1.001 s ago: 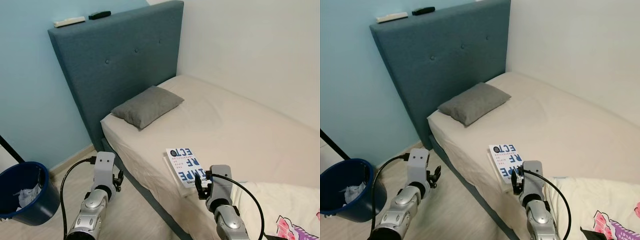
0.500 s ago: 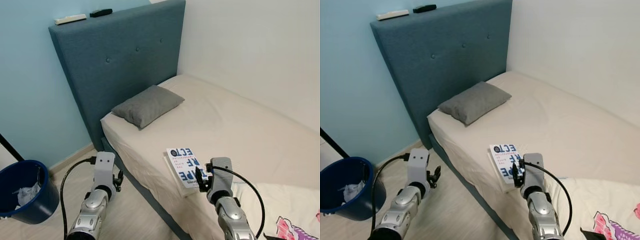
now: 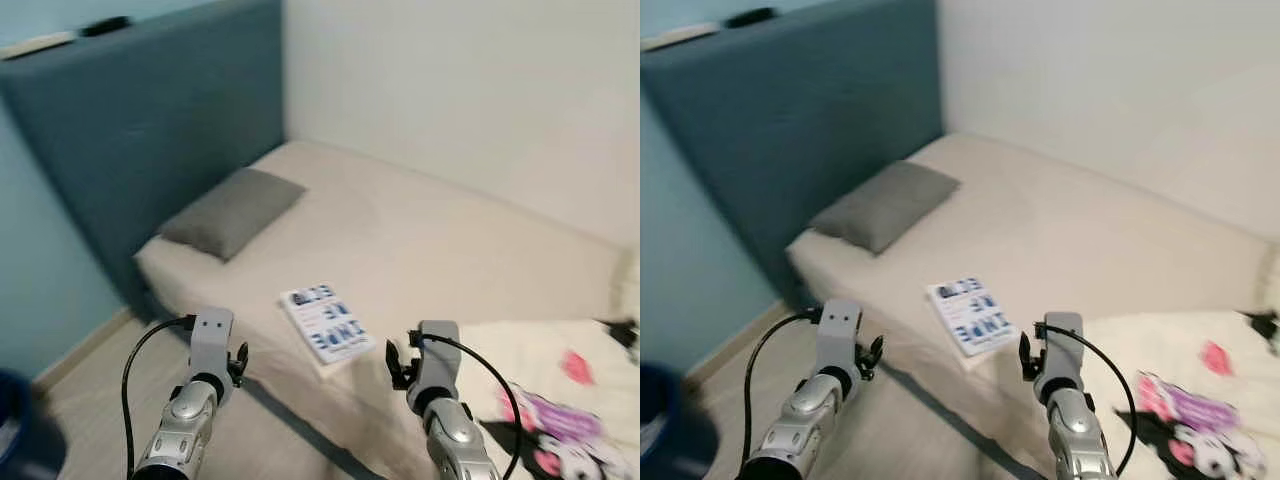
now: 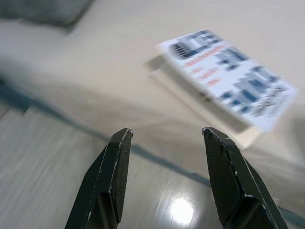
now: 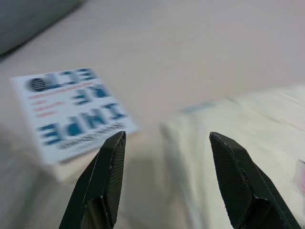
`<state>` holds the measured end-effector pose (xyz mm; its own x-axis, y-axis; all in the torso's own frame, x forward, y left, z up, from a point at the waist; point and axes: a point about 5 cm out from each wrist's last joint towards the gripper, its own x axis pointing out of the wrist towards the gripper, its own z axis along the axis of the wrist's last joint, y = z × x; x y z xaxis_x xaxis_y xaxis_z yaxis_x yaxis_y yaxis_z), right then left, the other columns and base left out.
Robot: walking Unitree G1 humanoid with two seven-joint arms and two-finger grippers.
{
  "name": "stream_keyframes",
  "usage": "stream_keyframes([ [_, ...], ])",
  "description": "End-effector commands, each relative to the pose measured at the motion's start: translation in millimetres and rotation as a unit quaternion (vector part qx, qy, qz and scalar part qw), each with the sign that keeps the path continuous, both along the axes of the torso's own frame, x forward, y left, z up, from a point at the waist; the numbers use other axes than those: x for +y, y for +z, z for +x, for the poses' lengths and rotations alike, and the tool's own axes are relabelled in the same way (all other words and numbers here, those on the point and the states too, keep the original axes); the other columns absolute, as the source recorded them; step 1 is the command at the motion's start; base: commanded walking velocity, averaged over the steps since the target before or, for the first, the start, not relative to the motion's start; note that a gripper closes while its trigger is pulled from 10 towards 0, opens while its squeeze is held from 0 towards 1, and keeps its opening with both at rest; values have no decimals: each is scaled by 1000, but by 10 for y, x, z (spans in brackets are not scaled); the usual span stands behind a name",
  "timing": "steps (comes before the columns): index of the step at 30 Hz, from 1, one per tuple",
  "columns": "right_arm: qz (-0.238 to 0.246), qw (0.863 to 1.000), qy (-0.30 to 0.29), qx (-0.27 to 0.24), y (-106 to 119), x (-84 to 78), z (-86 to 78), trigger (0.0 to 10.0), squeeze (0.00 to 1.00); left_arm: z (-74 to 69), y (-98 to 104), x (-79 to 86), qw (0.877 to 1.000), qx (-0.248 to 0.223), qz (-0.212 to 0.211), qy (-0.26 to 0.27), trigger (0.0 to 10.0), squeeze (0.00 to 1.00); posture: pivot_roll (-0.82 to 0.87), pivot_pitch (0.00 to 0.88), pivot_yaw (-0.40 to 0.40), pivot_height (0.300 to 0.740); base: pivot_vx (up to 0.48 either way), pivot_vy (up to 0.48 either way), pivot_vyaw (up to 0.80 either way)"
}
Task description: Clean up the room
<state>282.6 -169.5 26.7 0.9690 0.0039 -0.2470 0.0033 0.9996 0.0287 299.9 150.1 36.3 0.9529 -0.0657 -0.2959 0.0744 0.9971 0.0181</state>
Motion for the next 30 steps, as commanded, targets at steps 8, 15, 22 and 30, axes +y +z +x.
stream_keyframes([
  [8,20,1000,-2,16,-48,22,-33,10000,0,-22,-41,7,1000,13,8,-6,10000,0,11,147,-6,740,0,0,-800],
  [15,24,1000,2,16,-39,13,-24,10000,0,-23,-43,30,1000,12,10,-2,10000,0,12,147,-8,740,0,0,-800],
  [22,28,999,14,10,-2,-2,7,10000,0,-21,-28,92,1000,4,8,23,10000,0,11,146,-8,740,0,0,-800],
  [30,30,999,42,-1,53,-5,65,10000,0,-3,21,140,998,-12,5,54,10000,0,17,140,-7,740,0,0,-700],
])
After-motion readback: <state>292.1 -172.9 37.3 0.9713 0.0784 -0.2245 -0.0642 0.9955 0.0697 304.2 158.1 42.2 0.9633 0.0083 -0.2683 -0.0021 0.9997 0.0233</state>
